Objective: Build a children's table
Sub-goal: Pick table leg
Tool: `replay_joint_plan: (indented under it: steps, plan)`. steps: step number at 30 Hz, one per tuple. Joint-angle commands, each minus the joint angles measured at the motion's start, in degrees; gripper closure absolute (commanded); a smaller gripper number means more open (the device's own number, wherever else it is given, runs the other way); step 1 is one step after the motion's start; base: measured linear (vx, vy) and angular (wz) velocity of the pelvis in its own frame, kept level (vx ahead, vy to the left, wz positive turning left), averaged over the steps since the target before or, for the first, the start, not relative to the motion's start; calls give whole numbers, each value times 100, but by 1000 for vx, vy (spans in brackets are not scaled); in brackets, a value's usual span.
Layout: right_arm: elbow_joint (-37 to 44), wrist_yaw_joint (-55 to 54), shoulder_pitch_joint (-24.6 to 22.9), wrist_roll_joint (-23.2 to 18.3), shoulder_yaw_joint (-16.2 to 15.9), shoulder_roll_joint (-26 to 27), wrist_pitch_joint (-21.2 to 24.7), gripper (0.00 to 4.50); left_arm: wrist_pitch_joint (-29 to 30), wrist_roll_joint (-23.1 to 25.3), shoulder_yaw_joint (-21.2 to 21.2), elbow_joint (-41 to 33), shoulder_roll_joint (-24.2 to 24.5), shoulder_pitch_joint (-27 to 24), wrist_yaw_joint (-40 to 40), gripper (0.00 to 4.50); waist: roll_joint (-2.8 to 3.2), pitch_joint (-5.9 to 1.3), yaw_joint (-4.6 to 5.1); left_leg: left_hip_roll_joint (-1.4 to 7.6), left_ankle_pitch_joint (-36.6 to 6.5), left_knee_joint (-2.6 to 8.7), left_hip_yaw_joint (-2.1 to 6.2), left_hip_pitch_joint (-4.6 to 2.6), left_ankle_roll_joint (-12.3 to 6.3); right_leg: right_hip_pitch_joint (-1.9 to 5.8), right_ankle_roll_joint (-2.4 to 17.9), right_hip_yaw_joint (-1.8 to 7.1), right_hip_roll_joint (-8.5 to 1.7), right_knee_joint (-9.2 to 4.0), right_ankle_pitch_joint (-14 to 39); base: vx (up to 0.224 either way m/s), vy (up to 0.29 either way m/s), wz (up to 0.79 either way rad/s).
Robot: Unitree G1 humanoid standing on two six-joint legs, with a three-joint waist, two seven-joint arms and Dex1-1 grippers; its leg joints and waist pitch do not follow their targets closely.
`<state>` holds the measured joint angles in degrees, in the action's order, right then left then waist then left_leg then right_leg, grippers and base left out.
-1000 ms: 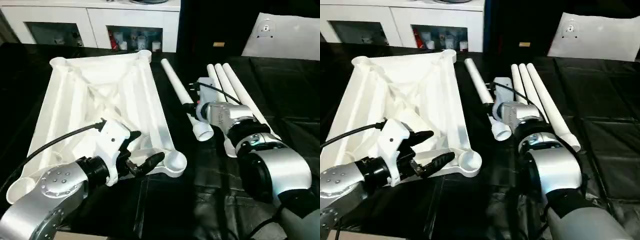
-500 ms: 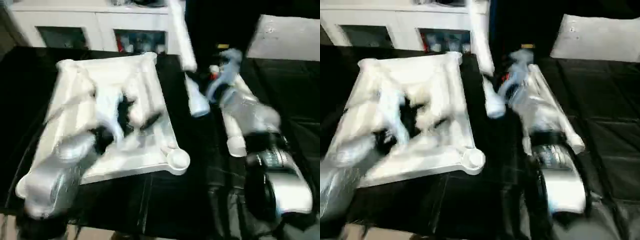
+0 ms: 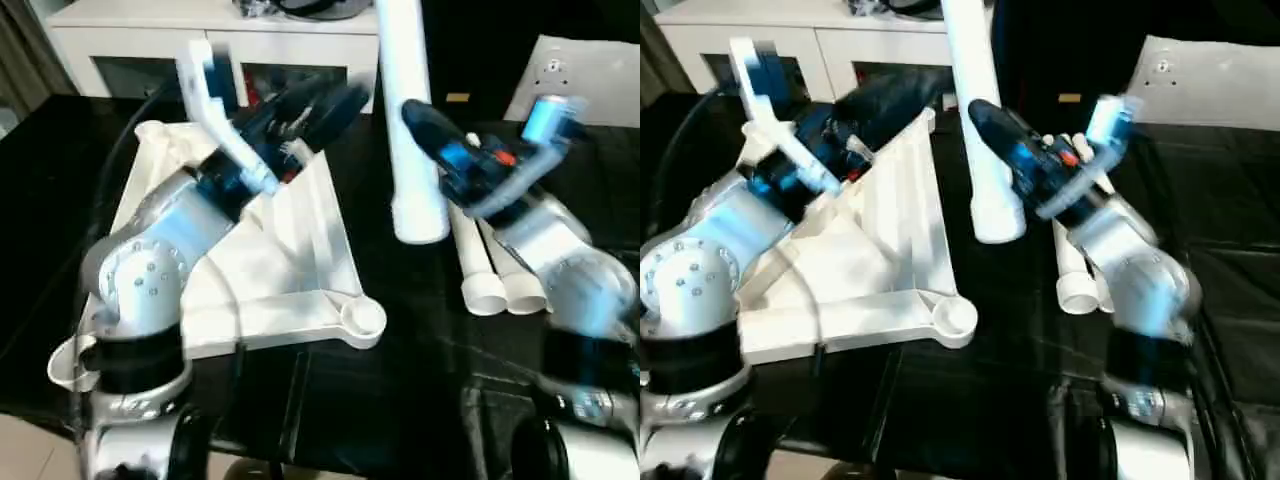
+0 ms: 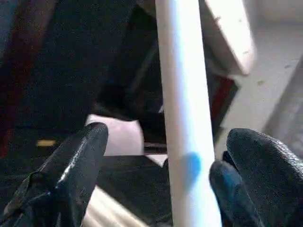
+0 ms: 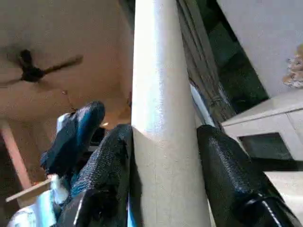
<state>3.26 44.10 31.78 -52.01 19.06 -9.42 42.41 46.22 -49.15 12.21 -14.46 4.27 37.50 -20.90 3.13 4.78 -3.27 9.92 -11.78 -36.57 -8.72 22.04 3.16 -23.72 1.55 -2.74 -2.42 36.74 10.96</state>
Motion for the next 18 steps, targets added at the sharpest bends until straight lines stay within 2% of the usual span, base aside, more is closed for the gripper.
replay_joint_plan:
  steps: [1,8,10,11,14,17,18]
  plan:
    - [322,-41,-33,-295,-5,-18,159,275,-8,-166,96,29,37,132,-107,0,-83,-517,-29,137,-219,355,20,-6,-267,377,725,236,-393,-591,1707,0,0,0]
    - [729,-81,-241,-715,-55,-23,481,275,23,-743,272,102,-201,286,-88,0,-56,-538,-44,168,-133,369,35,-10,-264,384,844,220,-400,-568,1384,0,0,0]
    - [784,-74,-305,-820,-109,-27,525,275,58,-865,216,112,-193,287,-192,0,-77,-534,-47,163,-150,372,28,-7,-261,382,871,219,-405,-574,1388,0,0,0]
    - [799,-56,-326,-859,-123,-27,540,275,58,-784,131,123,-160,278,-258,0,-97,-531,-43,160,-164,375,27,-2,-270,384,832,221,-408,-584,1447,0,0,0]
    - [843,-57,-382,-948,-165,-25,589,275,-2,-576,-48,201,-100,257,-431,0,-82,-520,-57,158,-186,383,24,-9,-263,370,694,227,-415,-612,1681,0,0,0]
    - [871,-40,-477,-1037,-216,-14,651,275,-31,-891,-2,329,-155,217,-814,18,-62,-521,-70,155,-180,387,30,-6,-212,371,676,226,-421,-617,1694,0,0,0]
    - [850,-21,-520,-1014,-247,-12,639,275,-13,-1000,-6,352,-130,189,-1005,35,-33,-518,-71,148,-209,383,24,-14,-196,359,679,226,-419,-634,1707,0,0,0]
